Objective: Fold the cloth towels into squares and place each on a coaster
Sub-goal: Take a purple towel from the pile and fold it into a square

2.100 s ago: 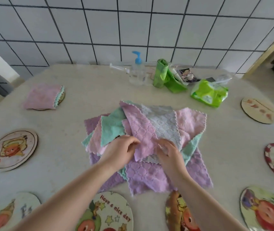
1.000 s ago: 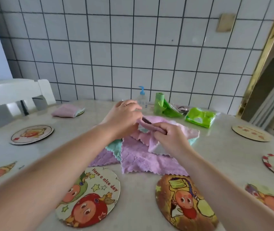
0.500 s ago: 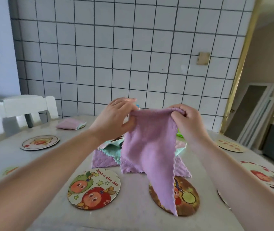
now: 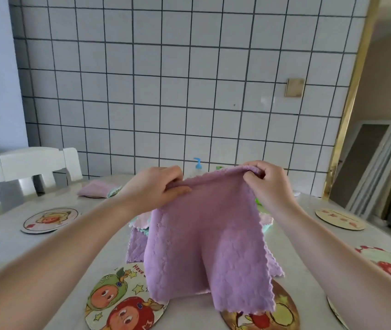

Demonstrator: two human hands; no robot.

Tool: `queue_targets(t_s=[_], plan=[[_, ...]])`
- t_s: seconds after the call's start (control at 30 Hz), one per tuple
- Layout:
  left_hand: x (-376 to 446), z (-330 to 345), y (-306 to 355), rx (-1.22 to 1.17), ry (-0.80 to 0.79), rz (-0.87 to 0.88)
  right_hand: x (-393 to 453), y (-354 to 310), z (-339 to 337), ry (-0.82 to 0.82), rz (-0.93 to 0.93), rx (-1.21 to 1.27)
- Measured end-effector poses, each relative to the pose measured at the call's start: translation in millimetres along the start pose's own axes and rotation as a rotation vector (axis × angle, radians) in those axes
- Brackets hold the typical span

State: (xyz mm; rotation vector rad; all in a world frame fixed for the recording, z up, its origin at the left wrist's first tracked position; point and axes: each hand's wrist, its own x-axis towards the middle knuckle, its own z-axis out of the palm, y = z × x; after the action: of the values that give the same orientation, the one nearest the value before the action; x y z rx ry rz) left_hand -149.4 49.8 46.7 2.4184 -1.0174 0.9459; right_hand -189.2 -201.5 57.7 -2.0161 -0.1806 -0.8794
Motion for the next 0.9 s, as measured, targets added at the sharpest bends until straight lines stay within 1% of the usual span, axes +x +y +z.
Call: queue_targets(t_s=[0.1,0.17,0.23,0.27,0.33,0.47,0.53,0.6,0.67,0.7,0.77,0.83,0.9], plan=[[8.5,-1.1,-15.8,0.195,-0.149,0.094,12.7,11.1,4.9,0.023,0.008,-0.034],[14.4,0.0,-27.9,0.236,-0.212,0.071,23.0,18.5,6.9,0.037,0.035,-0.042],[19.4,0.6,-39.4,0.218,-0.235,0.009,32.9,25.2,8.6,0.023,0.042,-0.082],[21.7,0.3,-43.1,0.186,-0.216,-0.014,37.8,27.5,9.9,0.011,0.042,-0.101],[26.8,-0.6,-46.3,0.155,-0.113,-0.034,48.7,30.0,13.2,-0.004,0.05,-0.093],[42.4,-10.6,-44.0,0.347,0.168,-0.046,70.2,30.0,15.5,0.02,0.063,0.052],[45.0,-20.7,-43.7,0.416,0.249,-0.014,73.6,27.1,12.4,0.049,0.041,0.075],[41.1,-30.0,-43.6,0.412,0.28,0.029,68.3,25.3,7.0,0.095,-0.01,0.051],[30.8,-36.5,-42.2,0.367,0.239,0.01,56.8,30.3,0.5,0.113,-0.065,0.034],[23.6,-38.2,-41.0,0.308,0.186,-0.016,49.1,35.4,-2.4,0.102,-0.08,0.007],[6.2,-35.8,-43.5,0.108,0.028,-0.099,29.2,43.5,-7.1,0.056,-0.091,-0.093],[-17.0,-27.5,-43.8,-0.047,-0.106,-0.184,7.1,52.5,-9.4,-0.024,-0.05,-0.113],[-43.1,-16.7,-39.7,-0.169,-0.186,-0.249,-17.5,55.8,-10.7,-0.111,0.038,-0.06]])
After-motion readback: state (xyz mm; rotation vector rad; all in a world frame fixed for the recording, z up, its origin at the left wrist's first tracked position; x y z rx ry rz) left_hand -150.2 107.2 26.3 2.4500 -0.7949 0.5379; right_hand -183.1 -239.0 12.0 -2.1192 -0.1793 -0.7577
